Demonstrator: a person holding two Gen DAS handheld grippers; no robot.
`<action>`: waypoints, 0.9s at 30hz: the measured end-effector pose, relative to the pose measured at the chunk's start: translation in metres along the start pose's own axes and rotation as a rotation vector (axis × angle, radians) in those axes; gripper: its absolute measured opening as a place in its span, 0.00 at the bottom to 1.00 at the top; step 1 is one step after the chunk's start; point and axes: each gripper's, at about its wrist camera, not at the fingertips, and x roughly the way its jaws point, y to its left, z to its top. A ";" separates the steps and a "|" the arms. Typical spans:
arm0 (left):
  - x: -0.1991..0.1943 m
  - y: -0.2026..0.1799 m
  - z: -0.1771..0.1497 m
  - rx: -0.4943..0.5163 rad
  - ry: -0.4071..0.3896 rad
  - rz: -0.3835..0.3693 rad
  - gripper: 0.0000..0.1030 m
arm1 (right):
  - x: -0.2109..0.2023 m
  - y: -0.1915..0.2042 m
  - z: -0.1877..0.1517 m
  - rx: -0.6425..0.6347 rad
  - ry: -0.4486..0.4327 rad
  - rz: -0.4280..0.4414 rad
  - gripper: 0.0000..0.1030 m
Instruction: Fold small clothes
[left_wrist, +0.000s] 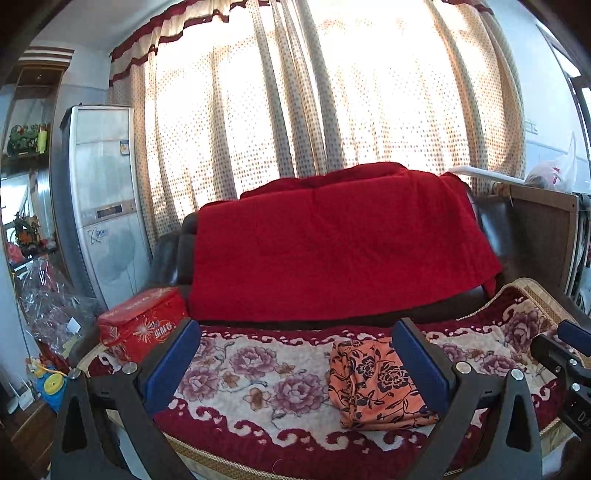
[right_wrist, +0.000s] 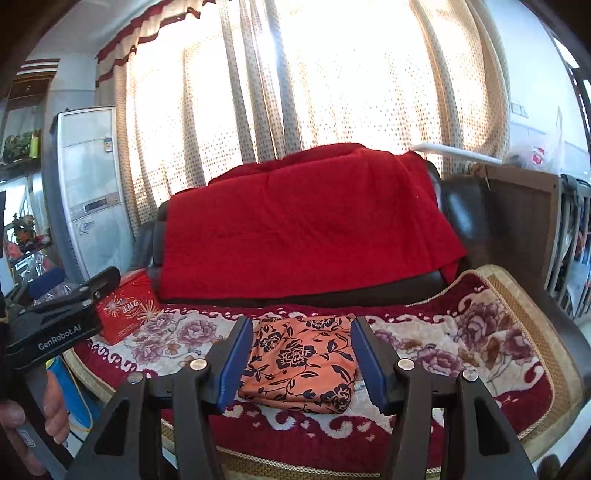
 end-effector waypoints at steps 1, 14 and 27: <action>-0.004 0.000 0.002 0.001 -0.006 -0.005 1.00 | -0.005 0.002 0.001 -0.003 -0.007 -0.001 0.57; -0.009 0.003 0.008 -0.007 -0.021 -0.037 1.00 | -0.002 0.010 0.001 -0.036 -0.017 0.001 0.57; 0.028 0.005 0.009 -0.022 -0.004 -0.092 1.00 | 0.033 0.013 0.007 -0.041 0.017 0.003 0.57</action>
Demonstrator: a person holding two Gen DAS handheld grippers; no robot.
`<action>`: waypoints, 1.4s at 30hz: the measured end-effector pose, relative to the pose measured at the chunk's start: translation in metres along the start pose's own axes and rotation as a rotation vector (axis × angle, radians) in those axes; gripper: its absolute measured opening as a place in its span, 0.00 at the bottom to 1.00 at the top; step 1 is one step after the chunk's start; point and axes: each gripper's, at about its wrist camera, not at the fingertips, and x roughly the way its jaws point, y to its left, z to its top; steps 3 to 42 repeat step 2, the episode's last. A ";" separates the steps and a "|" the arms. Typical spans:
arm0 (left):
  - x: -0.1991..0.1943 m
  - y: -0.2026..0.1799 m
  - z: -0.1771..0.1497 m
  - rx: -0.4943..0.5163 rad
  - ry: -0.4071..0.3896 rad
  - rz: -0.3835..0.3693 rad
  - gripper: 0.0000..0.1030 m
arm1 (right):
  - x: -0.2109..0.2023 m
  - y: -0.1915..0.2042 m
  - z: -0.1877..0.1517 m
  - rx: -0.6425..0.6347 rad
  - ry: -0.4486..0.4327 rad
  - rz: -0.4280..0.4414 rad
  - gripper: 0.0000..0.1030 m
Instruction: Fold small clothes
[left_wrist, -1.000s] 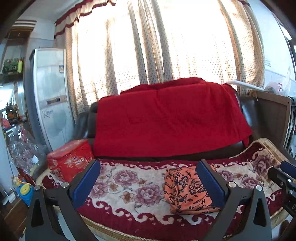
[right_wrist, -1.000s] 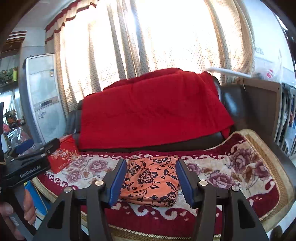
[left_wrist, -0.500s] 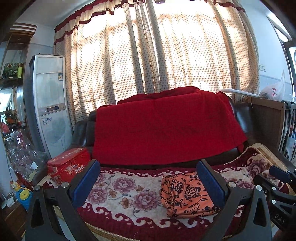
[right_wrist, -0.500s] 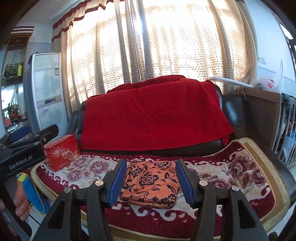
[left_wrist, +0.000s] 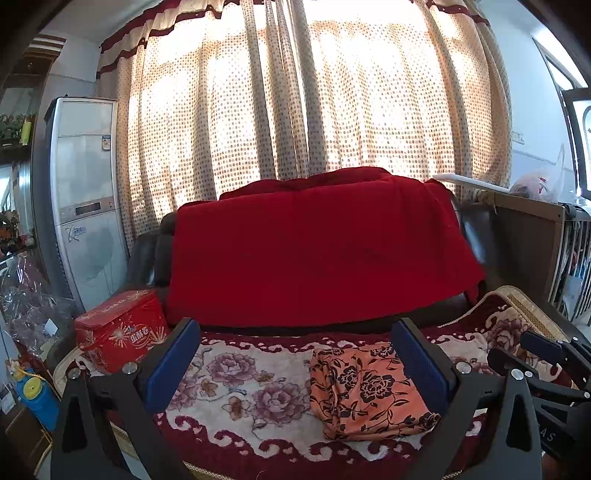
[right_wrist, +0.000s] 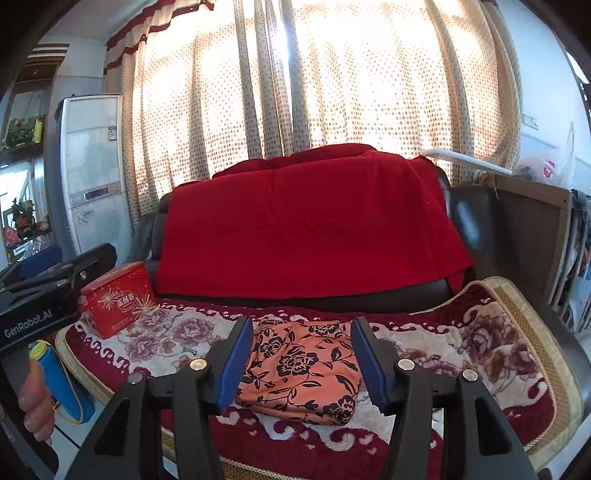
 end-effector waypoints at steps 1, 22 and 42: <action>0.007 0.001 -0.001 -0.004 0.004 0.001 1.00 | 0.006 -0.001 0.001 0.009 0.010 0.003 0.57; 0.017 0.005 -0.002 -0.014 0.021 -0.005 1.00 | 0.013 -0.004 0.003 0.015 0.020 0.000 0.57; 0.017 0.005 -0.002 -0.014 0.021 -0.005 1.00 | 0.013 -0.004 0.003 0.015 0.020 0.000 0.57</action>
